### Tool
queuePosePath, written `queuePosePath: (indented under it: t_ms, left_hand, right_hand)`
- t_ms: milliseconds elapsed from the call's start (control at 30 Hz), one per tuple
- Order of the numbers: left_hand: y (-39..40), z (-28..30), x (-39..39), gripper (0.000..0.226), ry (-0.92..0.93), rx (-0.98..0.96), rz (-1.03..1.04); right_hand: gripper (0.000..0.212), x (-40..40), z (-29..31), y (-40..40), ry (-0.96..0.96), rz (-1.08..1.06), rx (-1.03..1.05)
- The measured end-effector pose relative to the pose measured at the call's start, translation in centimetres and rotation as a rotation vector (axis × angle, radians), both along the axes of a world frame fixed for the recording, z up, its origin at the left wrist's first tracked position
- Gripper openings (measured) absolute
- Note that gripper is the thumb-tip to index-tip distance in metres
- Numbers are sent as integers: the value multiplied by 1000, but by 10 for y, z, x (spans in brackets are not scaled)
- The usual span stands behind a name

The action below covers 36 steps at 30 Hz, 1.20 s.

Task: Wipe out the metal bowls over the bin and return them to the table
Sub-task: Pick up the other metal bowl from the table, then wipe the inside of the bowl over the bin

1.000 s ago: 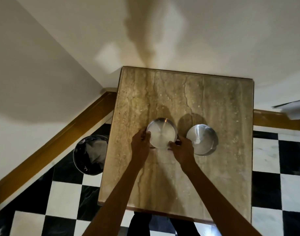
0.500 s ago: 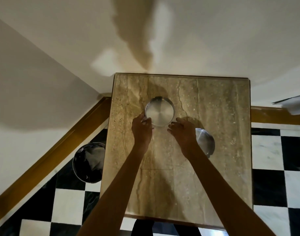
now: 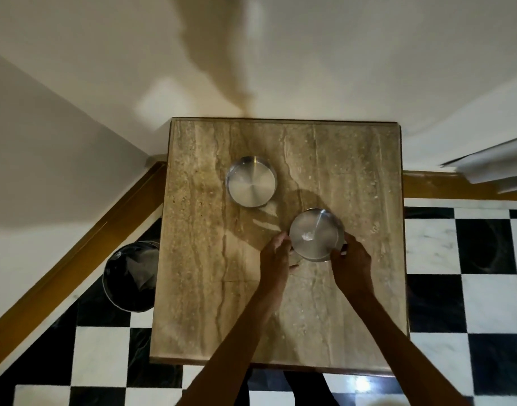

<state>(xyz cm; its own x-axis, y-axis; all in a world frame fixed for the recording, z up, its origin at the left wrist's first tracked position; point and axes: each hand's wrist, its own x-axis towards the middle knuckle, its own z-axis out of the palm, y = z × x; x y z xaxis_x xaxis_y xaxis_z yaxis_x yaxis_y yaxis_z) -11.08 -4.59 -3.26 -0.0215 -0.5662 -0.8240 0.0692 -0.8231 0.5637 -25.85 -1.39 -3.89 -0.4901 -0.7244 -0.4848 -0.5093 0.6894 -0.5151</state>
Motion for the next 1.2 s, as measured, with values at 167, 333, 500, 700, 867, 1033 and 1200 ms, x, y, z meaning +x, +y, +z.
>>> queuePosePath:
  t_ms: [167, 333, 500, 700, 867, 1033, 1200]
  left_hand:
    - [7, -1, 11, 31, -14, 89, 167]
    - [29, 3, 72, 55, 417, 240, 421]
    - [55, 11, 158, 96, 980, 264, 640]
    - [64, 13, 269, 99, 1051, 129, 779]
    - [57, -10, 348, 82, 901, 125, 903]
    - [37, -70, 395, 83, 200, 30, 655]
    - [50, -101, 409, 124, -678, -364, -109]
  right_hand:
    - [38, 20, 7, 0, -44, -84, -44]
    - [39, 71, 28, -4, -57, 88, -57]
    - [32, 152, 48, -12, -193, 262, -34]
    - [28, 269, 50, -27, -262, 525, -72]
    - [31, 350, 14, -51, -298, 762, -26]
    - [48, 392, -22, -69, -356, 969, -39]
    - [66, 416, -30, -62, -57, 1298, -348]
